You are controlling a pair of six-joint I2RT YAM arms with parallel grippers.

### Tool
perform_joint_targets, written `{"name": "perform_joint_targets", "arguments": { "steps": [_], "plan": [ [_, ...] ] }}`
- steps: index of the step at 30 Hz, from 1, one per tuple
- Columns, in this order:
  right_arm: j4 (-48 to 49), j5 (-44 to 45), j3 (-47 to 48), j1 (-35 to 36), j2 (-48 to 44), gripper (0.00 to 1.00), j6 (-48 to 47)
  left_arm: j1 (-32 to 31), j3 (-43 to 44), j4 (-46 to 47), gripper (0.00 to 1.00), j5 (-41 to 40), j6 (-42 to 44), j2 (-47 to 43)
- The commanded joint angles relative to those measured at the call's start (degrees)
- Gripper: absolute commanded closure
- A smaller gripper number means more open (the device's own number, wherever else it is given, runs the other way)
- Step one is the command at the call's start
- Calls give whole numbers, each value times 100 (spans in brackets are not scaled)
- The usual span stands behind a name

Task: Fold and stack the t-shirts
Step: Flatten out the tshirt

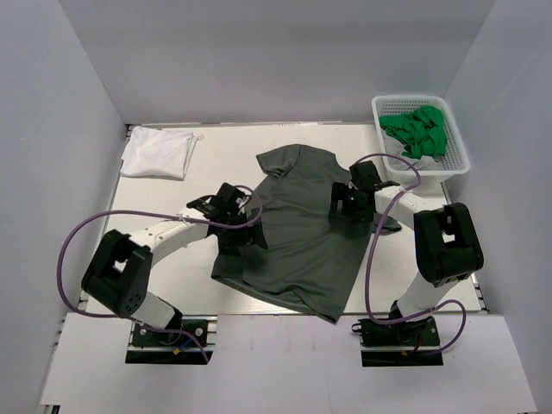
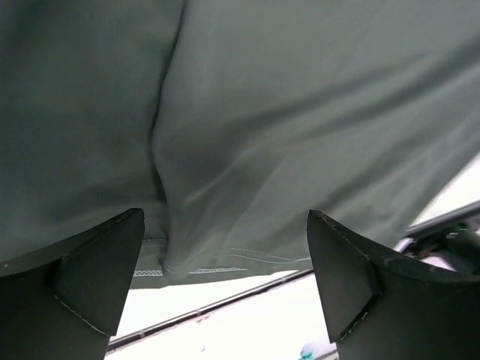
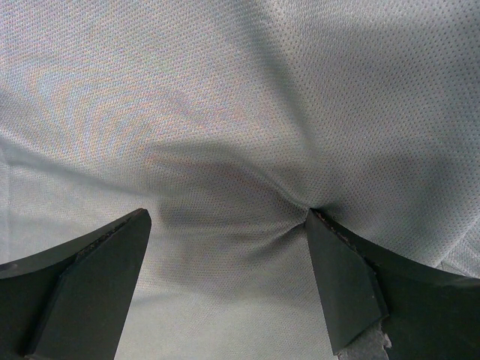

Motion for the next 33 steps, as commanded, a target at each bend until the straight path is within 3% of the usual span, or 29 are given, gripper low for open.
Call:
{"name": "perform_joint_targets", "arguments": {
  "steps": [1, 9, 15, 20, 25, 33],
  "plan": [
    [-316, 188, -180, -106, -2, 10, -23, -136, -229, -80, 1, -62, -110, 239],
    [-369, 162, -189, -203, 33, 10, 47, -75, -616, -161, 1, -765, -163, 642],
    [-378, 250, -233, -361, 6, 10, 30, 188, -212, -1681, 1, -2645, -918, 706],
    [-404, 258, -224, -396, 15, 10, -6, 442, 105, -2322, 1, -3306, -1042, 416],
    [-404, 171, -207, -396, -29, 10, -164, 637, 552, -2394, 1, -3308, -928, 179],
    [-202, -208, -110, -335, -319, 10, -489, 576, 826, -1867, 1, -2228, 302, -331]
  ]
}}
